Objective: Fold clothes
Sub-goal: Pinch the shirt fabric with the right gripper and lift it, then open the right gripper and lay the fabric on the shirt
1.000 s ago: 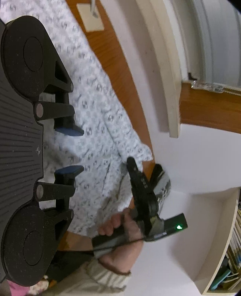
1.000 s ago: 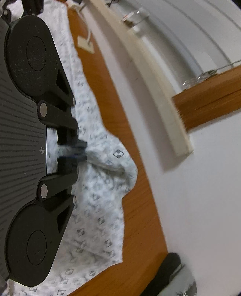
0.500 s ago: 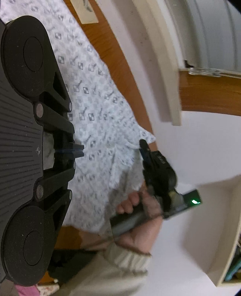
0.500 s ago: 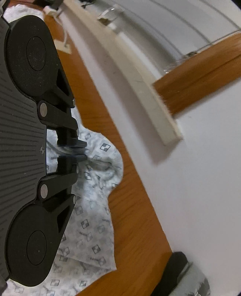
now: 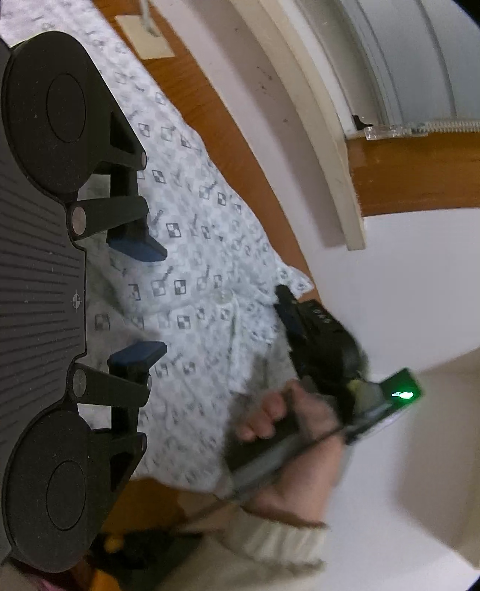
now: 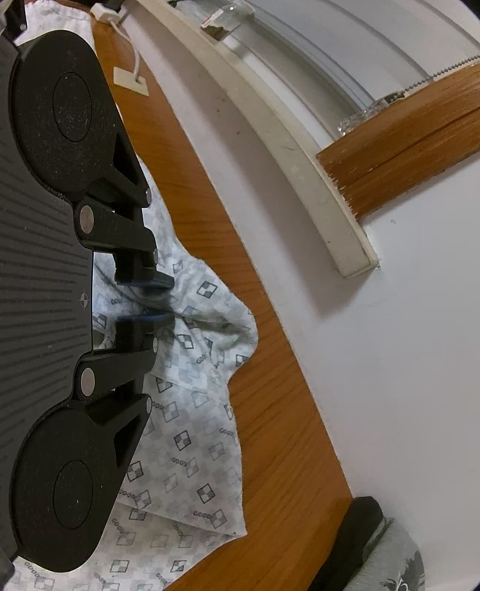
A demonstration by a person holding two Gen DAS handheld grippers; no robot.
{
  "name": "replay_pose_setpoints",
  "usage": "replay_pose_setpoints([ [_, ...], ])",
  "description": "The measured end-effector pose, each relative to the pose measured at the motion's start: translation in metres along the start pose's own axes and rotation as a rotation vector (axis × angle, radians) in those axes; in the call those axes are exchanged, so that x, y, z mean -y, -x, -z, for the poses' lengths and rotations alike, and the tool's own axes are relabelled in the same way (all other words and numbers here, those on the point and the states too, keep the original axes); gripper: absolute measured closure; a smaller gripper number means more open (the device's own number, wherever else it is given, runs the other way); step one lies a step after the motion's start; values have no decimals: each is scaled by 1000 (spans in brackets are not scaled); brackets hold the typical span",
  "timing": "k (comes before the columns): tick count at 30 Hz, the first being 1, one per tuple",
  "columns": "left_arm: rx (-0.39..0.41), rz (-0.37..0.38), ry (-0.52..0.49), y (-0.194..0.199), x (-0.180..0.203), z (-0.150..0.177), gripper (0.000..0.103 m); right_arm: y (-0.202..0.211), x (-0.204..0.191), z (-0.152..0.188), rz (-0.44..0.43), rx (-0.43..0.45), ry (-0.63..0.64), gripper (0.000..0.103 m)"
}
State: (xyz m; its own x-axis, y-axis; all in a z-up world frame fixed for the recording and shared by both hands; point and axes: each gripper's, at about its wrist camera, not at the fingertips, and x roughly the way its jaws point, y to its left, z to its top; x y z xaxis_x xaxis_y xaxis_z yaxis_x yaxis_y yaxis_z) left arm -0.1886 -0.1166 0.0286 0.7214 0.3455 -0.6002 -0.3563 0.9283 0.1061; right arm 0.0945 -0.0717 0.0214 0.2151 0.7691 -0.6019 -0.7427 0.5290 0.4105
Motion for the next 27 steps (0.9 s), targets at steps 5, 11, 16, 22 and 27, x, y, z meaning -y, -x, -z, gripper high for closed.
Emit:
replay_pose_setpoints([
  [5,39,3,16,16,-8,3,100,2,-1,-2,-3,32,11,92],
  [11,60,53,58,41,-11,7,100,10,2,-2,5,58,-8,100],
  [16,32,85,102,32,-14,10,89,18,-2,0,74,73,40,83],
  [22,88,33,153,48,-43,8,56,37,-31,8,28,152,209,74],
  [27,64,-57,207,39,-84,5,38,18,-62,37,-118,-25,382,57],
])
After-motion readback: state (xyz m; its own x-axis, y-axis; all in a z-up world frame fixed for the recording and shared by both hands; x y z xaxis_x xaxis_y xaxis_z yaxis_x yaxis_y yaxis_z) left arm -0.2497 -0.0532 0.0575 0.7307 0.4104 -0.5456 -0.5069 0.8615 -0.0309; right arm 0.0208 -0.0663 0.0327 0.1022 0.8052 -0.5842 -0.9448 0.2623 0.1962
